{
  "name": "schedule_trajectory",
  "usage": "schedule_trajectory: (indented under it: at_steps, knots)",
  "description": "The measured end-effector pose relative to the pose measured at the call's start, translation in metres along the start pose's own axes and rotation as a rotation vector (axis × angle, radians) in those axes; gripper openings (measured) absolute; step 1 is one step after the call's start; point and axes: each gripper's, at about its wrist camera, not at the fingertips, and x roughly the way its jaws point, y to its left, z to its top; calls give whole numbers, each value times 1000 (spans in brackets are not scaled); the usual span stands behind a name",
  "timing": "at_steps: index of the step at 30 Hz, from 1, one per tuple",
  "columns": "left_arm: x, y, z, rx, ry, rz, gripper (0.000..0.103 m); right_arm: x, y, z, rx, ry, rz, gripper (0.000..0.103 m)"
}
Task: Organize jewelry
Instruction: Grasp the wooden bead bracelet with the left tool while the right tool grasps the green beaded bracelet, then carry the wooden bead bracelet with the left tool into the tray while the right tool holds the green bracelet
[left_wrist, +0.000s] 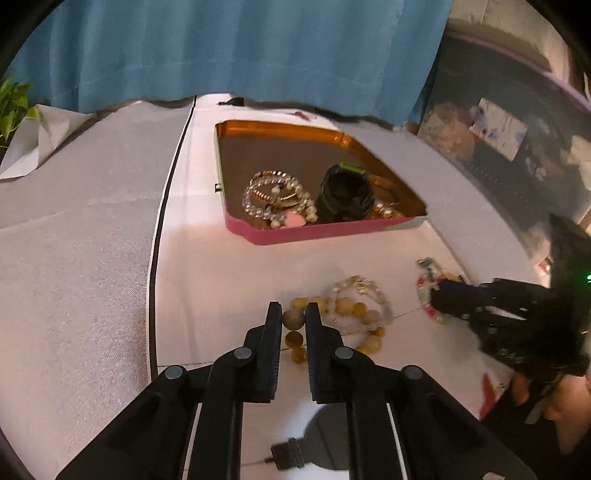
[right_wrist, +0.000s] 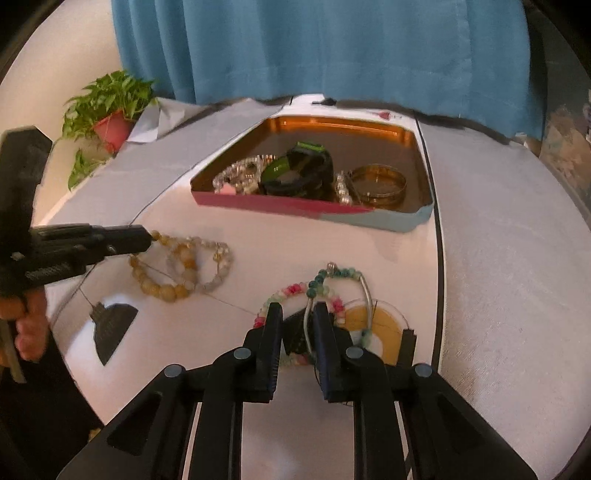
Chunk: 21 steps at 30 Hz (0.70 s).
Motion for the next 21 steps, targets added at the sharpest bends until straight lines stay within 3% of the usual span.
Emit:
schedule_trajectory:
  at_steps: [2,3,6,12,21]
  knots:
    - [-3,1,0,-20,-3,-26,10,0,3,0,-19,0,-18,13]
    - [-5,2,0,-26,-5,-34,10,0,4,0,-27,5,-51,4]
    - [-12,1,2,-35,-21,-60,10,-1,-6,0,35,1,8,4]
    - [-34,4,4,-105,-60,-123,10,-19,-11,4,58,-65,-4,4]
    - [-67,-8,19,-147,-122,-59,10,-53,2,15,48,-116,-13,4]
